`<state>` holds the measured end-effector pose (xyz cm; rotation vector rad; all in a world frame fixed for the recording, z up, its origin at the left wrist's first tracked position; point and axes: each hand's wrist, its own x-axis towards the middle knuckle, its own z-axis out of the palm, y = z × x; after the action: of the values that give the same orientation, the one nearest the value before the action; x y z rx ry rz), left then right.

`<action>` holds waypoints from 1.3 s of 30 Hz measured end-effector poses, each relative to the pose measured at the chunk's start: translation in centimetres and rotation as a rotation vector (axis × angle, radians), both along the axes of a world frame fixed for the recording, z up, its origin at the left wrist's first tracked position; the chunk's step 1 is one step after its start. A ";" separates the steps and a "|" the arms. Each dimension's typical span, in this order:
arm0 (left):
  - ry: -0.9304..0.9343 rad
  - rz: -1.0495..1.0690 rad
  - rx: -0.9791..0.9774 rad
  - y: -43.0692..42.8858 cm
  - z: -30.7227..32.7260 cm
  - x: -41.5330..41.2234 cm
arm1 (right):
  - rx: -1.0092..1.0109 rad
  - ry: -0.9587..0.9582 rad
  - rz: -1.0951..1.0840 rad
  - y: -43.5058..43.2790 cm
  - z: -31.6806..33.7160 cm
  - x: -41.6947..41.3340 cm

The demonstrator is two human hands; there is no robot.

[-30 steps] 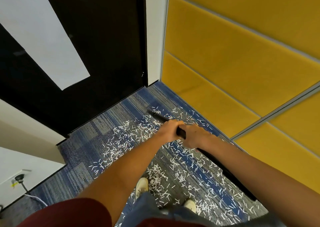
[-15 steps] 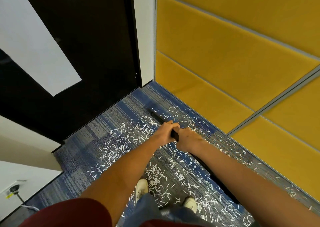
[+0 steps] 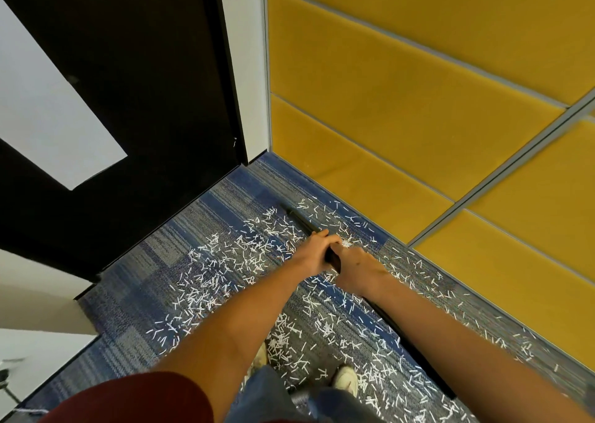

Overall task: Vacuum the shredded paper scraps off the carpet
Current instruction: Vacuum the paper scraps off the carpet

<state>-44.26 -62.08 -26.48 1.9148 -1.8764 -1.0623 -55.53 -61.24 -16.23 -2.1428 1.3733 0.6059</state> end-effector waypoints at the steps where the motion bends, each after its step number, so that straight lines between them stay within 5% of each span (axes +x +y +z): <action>1: 0.006 -0.012 0.003 -0.1 0.0 -0.4 | -0.001 0.004 -0.005 0.0 0.0 -0.3; 22: -0.230 -0.023 -0.010 2.6 0.2 -2.4 | 0.037 0.006 0.019 2.2 -0.7 -2.8; 39: -0.104 0.034 0.011 3.4 -1.0 -7.6 | 0.085 -0.050 0.072 2.2 -0.5 -8.5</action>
<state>-51.87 -58.71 -27.46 2.0370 -1.8882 -0.9825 -64.01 -59.08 -16.71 -2.1330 1.2264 0.6223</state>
